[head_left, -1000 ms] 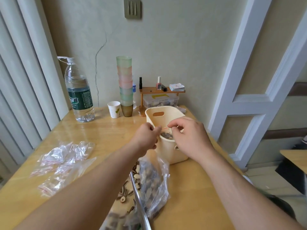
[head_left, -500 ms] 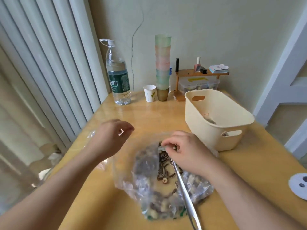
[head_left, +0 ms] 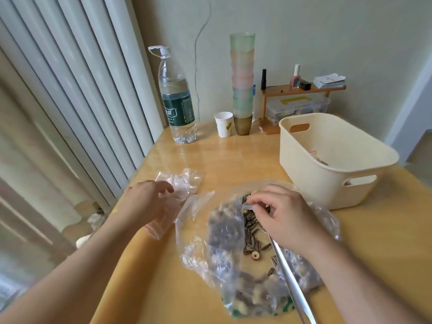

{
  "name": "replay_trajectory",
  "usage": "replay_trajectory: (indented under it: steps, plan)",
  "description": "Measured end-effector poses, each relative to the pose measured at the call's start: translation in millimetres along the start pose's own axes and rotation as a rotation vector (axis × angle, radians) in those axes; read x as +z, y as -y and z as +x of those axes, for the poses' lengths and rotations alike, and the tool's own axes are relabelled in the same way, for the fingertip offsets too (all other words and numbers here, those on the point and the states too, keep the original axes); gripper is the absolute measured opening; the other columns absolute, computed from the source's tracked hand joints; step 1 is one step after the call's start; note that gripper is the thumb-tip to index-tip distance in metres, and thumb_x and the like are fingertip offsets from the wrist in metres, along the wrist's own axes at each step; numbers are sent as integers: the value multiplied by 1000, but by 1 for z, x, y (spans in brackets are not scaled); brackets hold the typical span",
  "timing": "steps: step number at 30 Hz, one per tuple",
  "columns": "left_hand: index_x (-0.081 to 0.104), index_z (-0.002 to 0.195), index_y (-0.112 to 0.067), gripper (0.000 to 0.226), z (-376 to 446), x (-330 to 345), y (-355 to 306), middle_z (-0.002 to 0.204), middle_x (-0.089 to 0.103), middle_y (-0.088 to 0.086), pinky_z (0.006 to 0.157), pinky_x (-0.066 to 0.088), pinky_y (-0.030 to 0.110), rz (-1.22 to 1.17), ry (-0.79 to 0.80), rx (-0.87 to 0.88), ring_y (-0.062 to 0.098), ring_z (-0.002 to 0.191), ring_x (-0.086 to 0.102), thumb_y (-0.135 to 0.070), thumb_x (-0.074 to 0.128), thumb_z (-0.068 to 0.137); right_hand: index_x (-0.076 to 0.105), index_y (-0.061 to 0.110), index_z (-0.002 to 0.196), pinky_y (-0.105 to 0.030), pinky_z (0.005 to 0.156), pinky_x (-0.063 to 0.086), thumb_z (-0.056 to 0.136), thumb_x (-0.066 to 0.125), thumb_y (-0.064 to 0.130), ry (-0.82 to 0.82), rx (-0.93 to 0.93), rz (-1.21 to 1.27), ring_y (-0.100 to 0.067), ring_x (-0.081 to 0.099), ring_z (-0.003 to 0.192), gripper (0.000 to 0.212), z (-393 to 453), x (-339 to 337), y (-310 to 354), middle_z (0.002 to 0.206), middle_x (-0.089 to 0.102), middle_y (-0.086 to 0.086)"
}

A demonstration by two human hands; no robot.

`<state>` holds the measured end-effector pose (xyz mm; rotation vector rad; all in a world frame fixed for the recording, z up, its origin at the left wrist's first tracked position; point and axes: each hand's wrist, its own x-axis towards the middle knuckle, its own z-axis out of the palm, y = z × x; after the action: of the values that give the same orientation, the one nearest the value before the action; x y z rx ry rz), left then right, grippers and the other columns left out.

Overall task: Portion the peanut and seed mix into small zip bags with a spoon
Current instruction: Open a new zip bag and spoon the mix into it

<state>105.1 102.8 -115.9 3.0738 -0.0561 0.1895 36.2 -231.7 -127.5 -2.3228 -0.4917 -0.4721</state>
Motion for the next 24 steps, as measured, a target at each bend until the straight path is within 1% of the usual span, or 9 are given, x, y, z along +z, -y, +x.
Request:
replay_trajectory:
  steps: [4,7,10,12,14,16,18,21,24]
  plan:
    - [70,128,-33,32,-3,2,3,108,80,-8,80,61,38,-73,-219,28,22,99,73,-17,58,103,79,33,100,-14,72,46,94,69,17,19,11,-8,-5,63,82,20,-1,1,1,96,66,24]
    - [70,123,-27,26,-7,-10,-3,99,79,-4,77,60,39,-128,-362,57,24,92,73,-17,61,101,80,31,101,-8,71,41,94,69,15,28,-4,0,0,61,84,20,-3,-1,2,95,65,24]
    - [76,113,-24,16,-22,-46,-37,94,77,-6,74,52,28,-254,-553,174,11,79,67,-21,69,99,81,27,101,-2,71,37,93,72,11,4,-14,21,12,57,81,20,-5,-5,4,94,65,23]
    - [80,105,-27,11,-38,-71,-70,90,76,-15,73,51,19,-424,-606,220,1,75,66,-25,78,94,82,25,100,-2,71,37,92,73,9,-38,-24,35,10,57,79,19,-5,-6,5,90,64,25]
    - [80,96,-29,12,-55,-86,-105,85,77,-17,77,56,17,-755,-533,248,1,78,72,-24,86,86,81,23,100,-6,71,39,89,76,7,-122,-64,78,3,57,75,20,-5,-7,9,84,60,27]
    - [78,91,-23,17,-64,-89,-136,85,80,-7,77,61,26,-1113,-376,289,11,82,76,-21,89,79,78,28,104,-23,67,49,89,77,9,-209,-31,206,-11,57,68,24,-5,-8,10,82,62,18]
    - [75,88,-17,20,-62,-77,-157,84,79,1,72,60,27,-1362,-263,312,13,78,75,-17,89,74,68,35,106,-41,70,55,89,77,20,-243,70,398,-18,61,70,25,-3,-14,12,84,65,8]
    - [71,80,-21,22,-53,-45,-174,78,70,4,68,54,30,-1537,-141,265,16,73,64,-16,90,70,58,35,102,-53,77,57,85,71,39,-246,118,537,-22,67,81,22,-7,-17,13,90,68,5]
    - [65,79,-14,25,-53,-20,-183,71,60,1,65,51,26,-1636,-65,169,13,66,55,-16,88,69,61,30,95,-55,76,58,85,72,42,-220,98,541,-21,68,82,19,-8,-14,12,87,70,4]
